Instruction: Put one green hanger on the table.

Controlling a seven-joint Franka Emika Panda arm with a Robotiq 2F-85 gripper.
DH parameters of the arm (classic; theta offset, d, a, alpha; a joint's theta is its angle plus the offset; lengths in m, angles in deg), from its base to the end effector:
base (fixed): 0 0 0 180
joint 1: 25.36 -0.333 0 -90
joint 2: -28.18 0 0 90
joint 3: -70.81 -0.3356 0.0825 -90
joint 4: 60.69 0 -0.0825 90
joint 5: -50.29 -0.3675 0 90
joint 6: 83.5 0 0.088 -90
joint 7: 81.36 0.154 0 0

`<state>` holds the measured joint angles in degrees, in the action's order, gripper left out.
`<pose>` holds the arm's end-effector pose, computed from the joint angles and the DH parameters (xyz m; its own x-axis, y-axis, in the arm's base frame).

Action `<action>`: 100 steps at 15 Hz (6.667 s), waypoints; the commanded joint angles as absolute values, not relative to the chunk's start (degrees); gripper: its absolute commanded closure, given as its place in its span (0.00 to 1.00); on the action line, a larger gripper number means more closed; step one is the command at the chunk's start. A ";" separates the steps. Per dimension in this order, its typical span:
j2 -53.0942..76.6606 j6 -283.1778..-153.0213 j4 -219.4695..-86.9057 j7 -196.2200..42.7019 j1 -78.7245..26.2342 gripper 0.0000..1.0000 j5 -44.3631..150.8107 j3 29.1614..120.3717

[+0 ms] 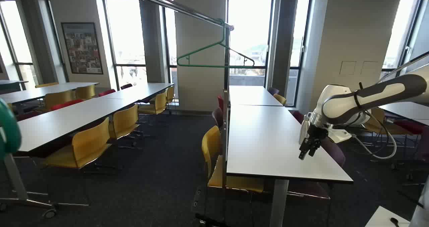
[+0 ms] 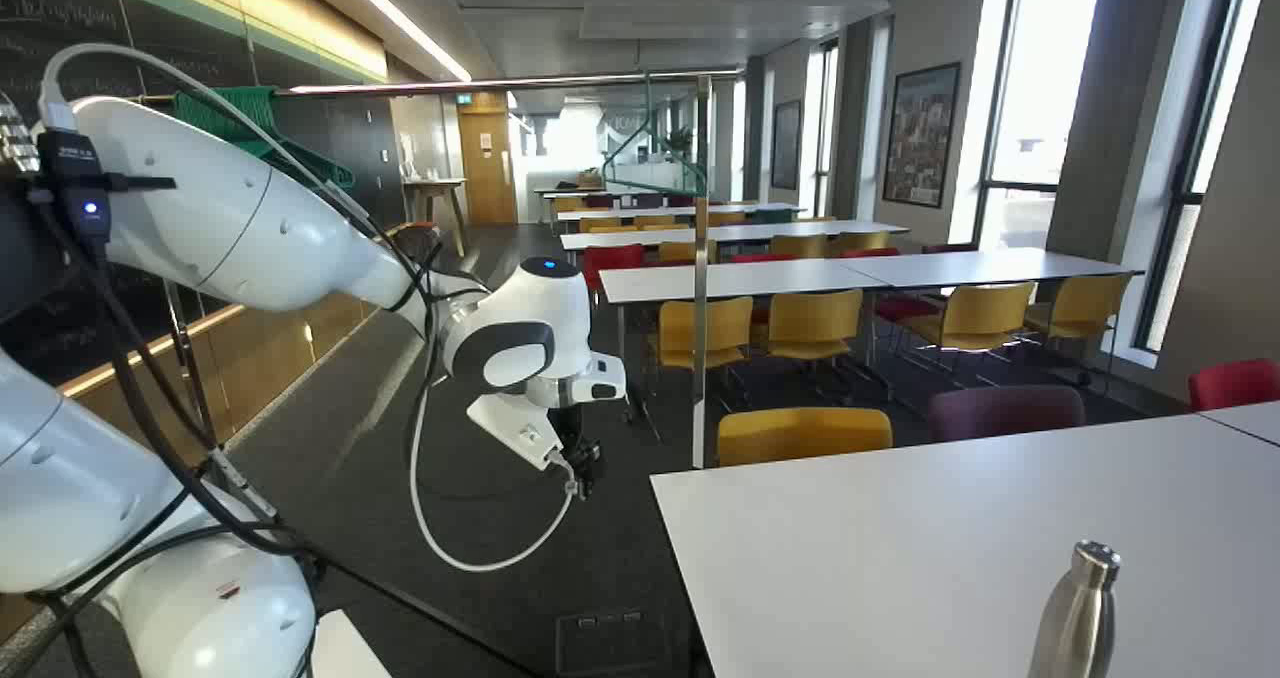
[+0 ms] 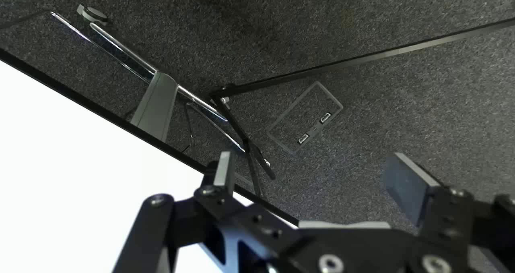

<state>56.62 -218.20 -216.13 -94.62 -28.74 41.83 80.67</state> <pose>0.3631 -0.0297 0.3699 0.9876 0.0226 0.1551 0.0486 -0.9849 -0.1661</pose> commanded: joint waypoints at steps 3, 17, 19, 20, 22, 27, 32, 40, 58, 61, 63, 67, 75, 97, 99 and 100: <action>56.43 -217.97 -216.03 -94.97 -27.94 0.00 41.34 79.86; 52.41 -232.32 -213.54 -97.84 -28.22 0.00 45.54 78.44; 50.79 -238.35 -211.89 -97.93 -28.87 0.00 46.85 77.71; 50.10 -241.62 -211.15 -97.76 -29.29 0.00 47.07 77.40; 48.64 -248.54 -209.85 -97.58 -30.42 0.00 47.02 76.85; 45.40 -264.45 -207.14 -98.83 -34.18 0.00 47.00 76.24; 42.48 -272.11 -205.73 -98.17 -35.40 0.00 47.28 76.31; 42.33 -269.56 -206.95 -97.20 -34.40 0.00 46.61 75.93; 24.24 -281.38 -177.16 -61.21 -38.94 0.00 44.49 73.64; 22.03 -281.38 -172.48 -50.82 -38.19 0.00 46.64 70.58; 20.74 -281.38 -169.39 -43.49 -36.72 0.00 49.47 67.48; 20.71 -281.38 -169.17 -37.69 -36.48 0.00 52.53 65.35; 18.35 -281.38 -165.72 -32.81 -33.92 0.00 54.98 62.12; 7.95 -281.37 -148.68 -38.93 -57.77 0.00 29.43 86.57; 7.31 -281.37 -147.83 -37.90 -59.70 0.00 29.35 87.23; 6.91 -281.37 -147.03 -37.07 -60.09 0.00 29.44 87.13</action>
<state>8.48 -281.37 -150.62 -37.69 -57.86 31.00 85.44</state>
